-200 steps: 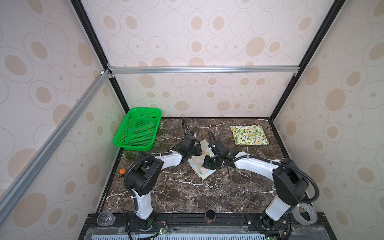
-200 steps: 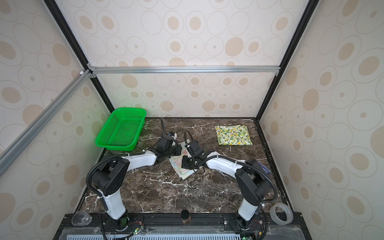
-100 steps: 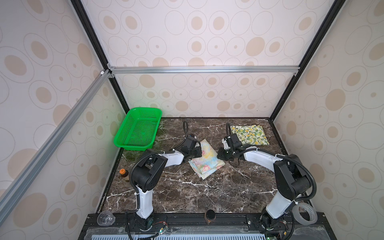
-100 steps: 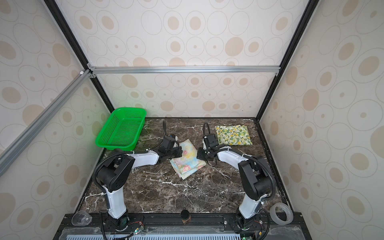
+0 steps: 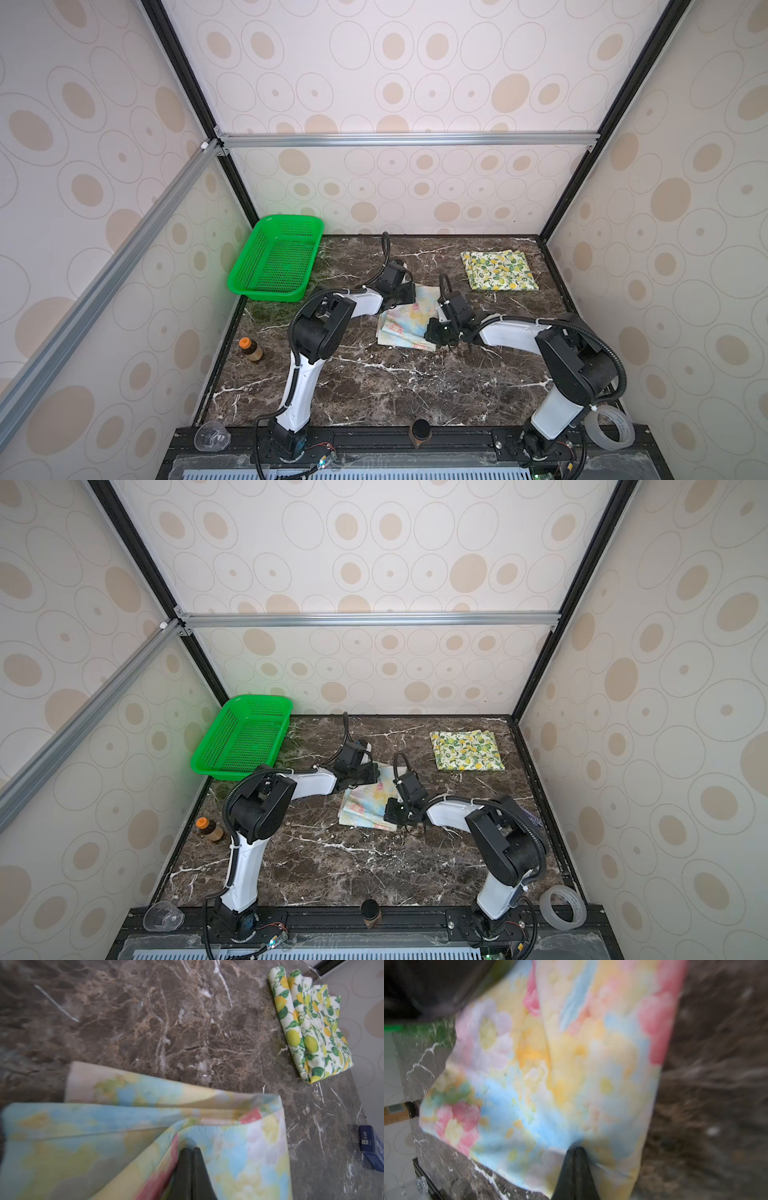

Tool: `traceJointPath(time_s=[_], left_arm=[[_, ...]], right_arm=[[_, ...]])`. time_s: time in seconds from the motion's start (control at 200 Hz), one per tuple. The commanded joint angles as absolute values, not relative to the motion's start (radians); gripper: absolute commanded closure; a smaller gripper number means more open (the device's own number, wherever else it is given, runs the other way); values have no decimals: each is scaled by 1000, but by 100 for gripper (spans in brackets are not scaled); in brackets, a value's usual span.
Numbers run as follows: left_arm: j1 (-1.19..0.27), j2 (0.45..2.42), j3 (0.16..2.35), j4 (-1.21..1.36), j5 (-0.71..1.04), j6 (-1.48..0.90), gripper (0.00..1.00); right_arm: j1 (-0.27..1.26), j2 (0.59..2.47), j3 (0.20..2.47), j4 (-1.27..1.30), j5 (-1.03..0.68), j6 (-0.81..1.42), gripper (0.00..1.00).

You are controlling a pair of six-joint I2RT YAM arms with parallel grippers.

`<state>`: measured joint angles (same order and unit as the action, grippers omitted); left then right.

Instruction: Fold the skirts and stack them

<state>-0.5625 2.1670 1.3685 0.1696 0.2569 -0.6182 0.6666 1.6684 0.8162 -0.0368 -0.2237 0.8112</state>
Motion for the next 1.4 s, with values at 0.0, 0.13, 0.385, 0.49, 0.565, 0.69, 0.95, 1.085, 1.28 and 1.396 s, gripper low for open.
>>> traceJointPath(time_s=[0.0, 0.13, 0.385, 0.49, 0.565, 0.69, 0.95, 1.085, 1.28, 1.396], left_arm=[[-559, 2091, 1395, 211, 309, -562, 100], [-560, 1951, 1381, 143, 308, -552, 100], [-601, 1761, 1092, 99, 317, -692, 100], [-630, 1709, 938, 158, 302, -762, 100], [-638, 1700, 872, 184, 290, -797, 100], [-641, 1711, 821, 212, 273, -823, 100], [-625, 1813, 850, 152, 250, -794, 100], [-576, 1838, 858, 146, 243, -754, 100], [-535, 1876, 988, 28, 140, -613, 100], [-531, 1897, 1064, -9, 98, -560, 100]], right_arm=[[693, 1580, 798, -31, -193, 910, 100], [619, 1499, 884, -136, -184, 795, 100], [426, 1665, 1065, -195, -331, 588, 100], [410, 1739, 1110, -204, -336, 552, 100], [409, 1782, 1123, -195, -344, 545, 100], [402, 1831, 1102, -166, -346, 565, 100], [396, 1833, 968, -114, -289, 602, 100], [398, 1763, 842, -81, -262, 658, 100], [496, 1623, 672, -43, -219, 784, 100], [597, 1538, 633, -30, -178, 875, 100]])
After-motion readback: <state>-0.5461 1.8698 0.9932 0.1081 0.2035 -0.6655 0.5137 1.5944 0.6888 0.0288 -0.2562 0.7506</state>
